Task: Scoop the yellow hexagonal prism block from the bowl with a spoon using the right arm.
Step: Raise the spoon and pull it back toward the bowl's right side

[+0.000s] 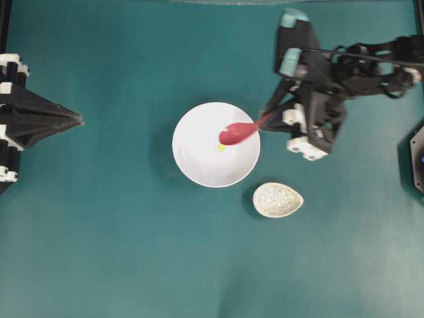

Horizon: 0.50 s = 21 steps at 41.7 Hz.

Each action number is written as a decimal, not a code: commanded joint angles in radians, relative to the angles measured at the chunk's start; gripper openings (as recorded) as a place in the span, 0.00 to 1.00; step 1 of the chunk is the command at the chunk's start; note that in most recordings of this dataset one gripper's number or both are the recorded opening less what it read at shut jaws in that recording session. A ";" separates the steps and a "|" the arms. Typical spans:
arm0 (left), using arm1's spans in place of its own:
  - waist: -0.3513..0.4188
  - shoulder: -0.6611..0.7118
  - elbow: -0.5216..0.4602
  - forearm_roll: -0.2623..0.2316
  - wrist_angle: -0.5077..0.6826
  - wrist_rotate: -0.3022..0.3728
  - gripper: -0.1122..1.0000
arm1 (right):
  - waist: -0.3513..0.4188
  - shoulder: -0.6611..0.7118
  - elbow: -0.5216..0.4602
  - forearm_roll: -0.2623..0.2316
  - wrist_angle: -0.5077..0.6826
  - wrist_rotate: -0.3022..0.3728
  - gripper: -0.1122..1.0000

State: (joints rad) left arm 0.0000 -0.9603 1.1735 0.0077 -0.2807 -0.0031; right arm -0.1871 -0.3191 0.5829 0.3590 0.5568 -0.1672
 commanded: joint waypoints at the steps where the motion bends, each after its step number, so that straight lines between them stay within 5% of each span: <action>1: 0.000 0.011 -0.029 0.003 -0.009 0.002 0.13 | 0.000 -0.067 0.015 -0.003 0.000 0.005 0.32; 21: 0.000 0.011 -0.029 0.003 -0.009 0.002 0.13 | -0.008 0.008 -0.025 -0.009 0.109 0.005 0.32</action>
State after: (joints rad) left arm 0.0000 -0.9587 1.1735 0.0077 -0.2807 -0.0031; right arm -0.1902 -0.3237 0.6044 0.3543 0.6427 -0.1641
